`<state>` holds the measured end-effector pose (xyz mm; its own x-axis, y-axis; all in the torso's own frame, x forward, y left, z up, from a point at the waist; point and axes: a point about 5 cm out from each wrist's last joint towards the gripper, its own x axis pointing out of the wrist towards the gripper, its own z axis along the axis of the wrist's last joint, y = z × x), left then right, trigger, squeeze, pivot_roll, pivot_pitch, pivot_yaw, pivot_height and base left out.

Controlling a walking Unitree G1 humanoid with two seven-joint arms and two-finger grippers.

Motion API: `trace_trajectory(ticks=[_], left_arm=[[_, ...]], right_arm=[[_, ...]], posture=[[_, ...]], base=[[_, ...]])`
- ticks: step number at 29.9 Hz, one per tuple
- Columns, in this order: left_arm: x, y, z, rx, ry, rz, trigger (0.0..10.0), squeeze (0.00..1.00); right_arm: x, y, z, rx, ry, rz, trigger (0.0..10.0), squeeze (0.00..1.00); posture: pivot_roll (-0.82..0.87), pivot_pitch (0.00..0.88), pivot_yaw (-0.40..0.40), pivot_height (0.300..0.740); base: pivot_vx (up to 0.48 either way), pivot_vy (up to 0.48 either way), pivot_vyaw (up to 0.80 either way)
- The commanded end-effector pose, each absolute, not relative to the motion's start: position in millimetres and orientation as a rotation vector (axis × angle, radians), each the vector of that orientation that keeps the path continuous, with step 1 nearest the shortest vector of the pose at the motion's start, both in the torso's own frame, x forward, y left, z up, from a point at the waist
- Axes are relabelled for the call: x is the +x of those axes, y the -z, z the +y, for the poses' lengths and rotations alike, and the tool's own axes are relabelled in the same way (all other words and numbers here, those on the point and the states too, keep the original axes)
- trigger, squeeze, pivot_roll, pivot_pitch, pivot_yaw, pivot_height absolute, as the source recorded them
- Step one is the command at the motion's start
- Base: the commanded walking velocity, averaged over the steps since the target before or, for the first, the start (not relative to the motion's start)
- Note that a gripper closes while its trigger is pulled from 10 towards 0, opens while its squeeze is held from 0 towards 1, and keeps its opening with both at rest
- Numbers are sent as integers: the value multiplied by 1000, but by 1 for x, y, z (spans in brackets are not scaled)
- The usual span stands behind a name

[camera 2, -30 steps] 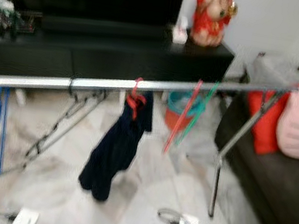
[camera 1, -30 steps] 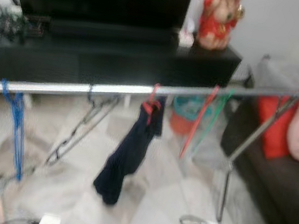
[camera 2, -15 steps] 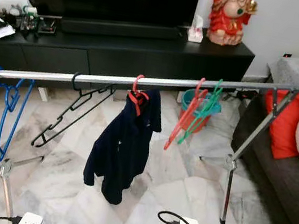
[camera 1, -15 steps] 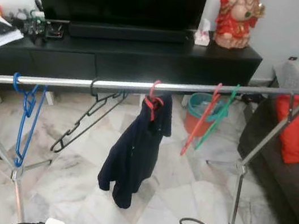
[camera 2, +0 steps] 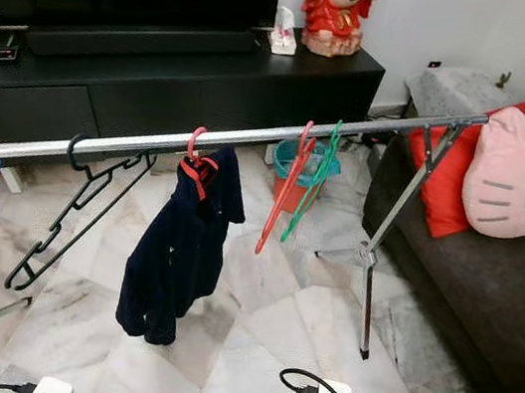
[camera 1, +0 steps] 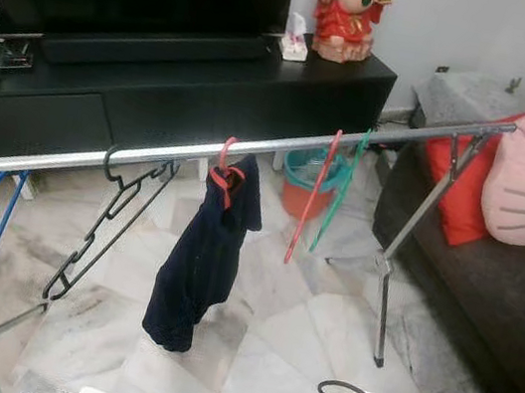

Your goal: Hang hanger

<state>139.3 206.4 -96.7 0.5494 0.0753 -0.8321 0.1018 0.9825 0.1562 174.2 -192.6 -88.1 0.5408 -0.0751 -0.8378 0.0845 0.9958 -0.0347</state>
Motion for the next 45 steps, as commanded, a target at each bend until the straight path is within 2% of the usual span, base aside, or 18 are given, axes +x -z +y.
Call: trace_trajectory(ticks=[1, 6, 12, 16, 45], left_arm=[[133, 99, 209, 233, 30, 1018, 10000, 0], [133, 99, 208, 214, 29, 1023, 10000, 0], [134, 99, 207, 257, 61, 1020, 10000, 0], [134, 99, 206, 252, 58, 1021, 10000, 0], [136, 98, 205, 265, 63, 1004, 10000, 0]], right_arm=[[174, 88, -194, 0, 95, 1003, 10000, 0], [174, 88, -194, -1, 91, 1005, 10000, 0], [174, 88, -194, 2, 96, 1004, 10000, 0], [174, 88, -194, -3, 92, 1009, 10000, 0], [172, 89, -197, -11, 104, 1008, 10000, 0]], posture=[[30, 0, -24, 740], [33, 0, -26, 740], [33, 0, -26, 740], [33, 0, -26, 740], [17, 0, -26, 740]], base=[[0, 0, -650], [0, -442, -621], [0, 0, -595], [0, -412, -594], [0, 0, -595]])
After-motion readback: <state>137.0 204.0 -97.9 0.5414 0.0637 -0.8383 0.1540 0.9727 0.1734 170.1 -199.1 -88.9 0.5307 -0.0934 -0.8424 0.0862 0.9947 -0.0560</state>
